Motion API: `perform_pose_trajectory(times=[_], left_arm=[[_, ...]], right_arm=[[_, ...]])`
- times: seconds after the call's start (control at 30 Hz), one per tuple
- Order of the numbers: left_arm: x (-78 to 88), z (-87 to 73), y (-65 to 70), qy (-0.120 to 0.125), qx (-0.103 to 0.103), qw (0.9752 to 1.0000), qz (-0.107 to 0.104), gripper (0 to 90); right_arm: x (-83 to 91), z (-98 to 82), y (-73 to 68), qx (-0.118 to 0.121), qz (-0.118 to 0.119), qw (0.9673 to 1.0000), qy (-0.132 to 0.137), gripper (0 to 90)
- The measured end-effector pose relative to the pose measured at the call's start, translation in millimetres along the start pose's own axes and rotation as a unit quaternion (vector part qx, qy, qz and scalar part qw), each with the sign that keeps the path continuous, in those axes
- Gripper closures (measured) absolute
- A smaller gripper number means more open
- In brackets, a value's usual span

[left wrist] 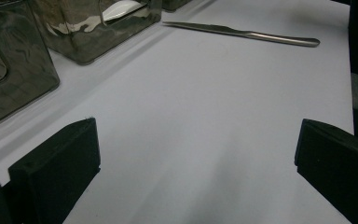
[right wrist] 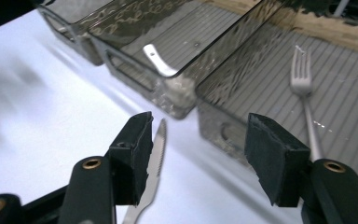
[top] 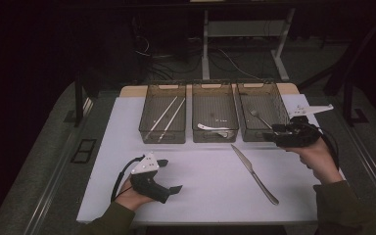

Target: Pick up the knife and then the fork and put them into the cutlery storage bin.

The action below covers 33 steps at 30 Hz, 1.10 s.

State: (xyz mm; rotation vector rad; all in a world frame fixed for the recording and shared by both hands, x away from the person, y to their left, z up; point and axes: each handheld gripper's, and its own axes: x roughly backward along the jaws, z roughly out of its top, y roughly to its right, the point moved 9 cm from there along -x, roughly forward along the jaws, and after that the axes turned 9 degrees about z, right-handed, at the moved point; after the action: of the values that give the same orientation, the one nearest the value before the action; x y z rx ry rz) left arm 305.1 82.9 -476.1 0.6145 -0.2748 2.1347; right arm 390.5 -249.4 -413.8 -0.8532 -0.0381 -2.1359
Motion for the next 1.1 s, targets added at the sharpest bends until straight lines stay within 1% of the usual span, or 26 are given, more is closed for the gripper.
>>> perform_pose_trajectory(times=[0.1,0.23,0.33,0.43,0.47,0.53,0.67,0.73,0.8,0.93,1.0,1.1], left_arm=[[-0.1,-0.1,0.1,0.000,0.000,1.0000,0.000,0.0],[-0.1,0.0,0.3,0.000,-0.001,1.0000,0.001,0.0],[0.2,0.2,-0.1,0.000,-0.004,1.0000,0.000,0.0],[0.6,-0.2,0.3,-0.002,-0.001,1.0000,0.000,0.0],[0.5,-0.2,0.4,-0.001,-0.001,1.0000,0.000,0.0],[0.5,-0.1,0.8,-0.001,-0.003,1.0000,0.000,0.0],[0.5,-0.1,0.6,-0.002,-0.004,1.0000,0.000,0.0],[0.6,0.0,0.5,-0.001,-0.003,1.0000,0.000,0.0],[0.6,0.0,0.3,-0.001,-0.003,1.0000,0.000,0.0],[0.5,0.1,0.5,-0.001,-0.005,1.0000,0.000,0.0],[0.5,0.1,0.7,-0.001,-0.003,1.0000,0.000,0.0],[0.5,0.0,0.7,-0.001,-0.004,1.0000,0.000,0.0]], right_arm=[[-3.4,-13.8,-4.0,-0.003,0.007,0.9999,-0.012,40.5],[-5.9,-27.6,-8.3,-0.008,0.014,0.9996,-0.023,39.0],[-5.8,-33.9,-9.7,-0.009,0.014,0.9996,-0.022,38.6],[-5.4,-40.6,-12.9,-0.015,0.014,0.9995,-0.024,38.1],[-5.6,-43.2,-14.0,-0.012,0.016,0.9994,-0.027,38.4],[-6.3,-48.4,-17.5,-0.018,0.019,0.9990,-0.036,38.4],[-8.5,-55.3,-23.8,-0.013,0.024,0.9982,-0.054,39.8],[-9.7,-57.7,-27.2,-0.018,0.026,0.9975,-0.063,40.8],[-11.2,-61.2,-30.1,-0.020,0.026,0.9964,-0.078,42.5],[-15.7,-68.3,-34.9,-0.017,0.020,0.9939,-0.107,44.7],[-17.6,-71.4,-36.8,-0.013,0.014,0.9921,-0.124,45.6],[-21.2,-74.1,-41.2,-0.004,0.016,0.9899,-0.141,48.6]])
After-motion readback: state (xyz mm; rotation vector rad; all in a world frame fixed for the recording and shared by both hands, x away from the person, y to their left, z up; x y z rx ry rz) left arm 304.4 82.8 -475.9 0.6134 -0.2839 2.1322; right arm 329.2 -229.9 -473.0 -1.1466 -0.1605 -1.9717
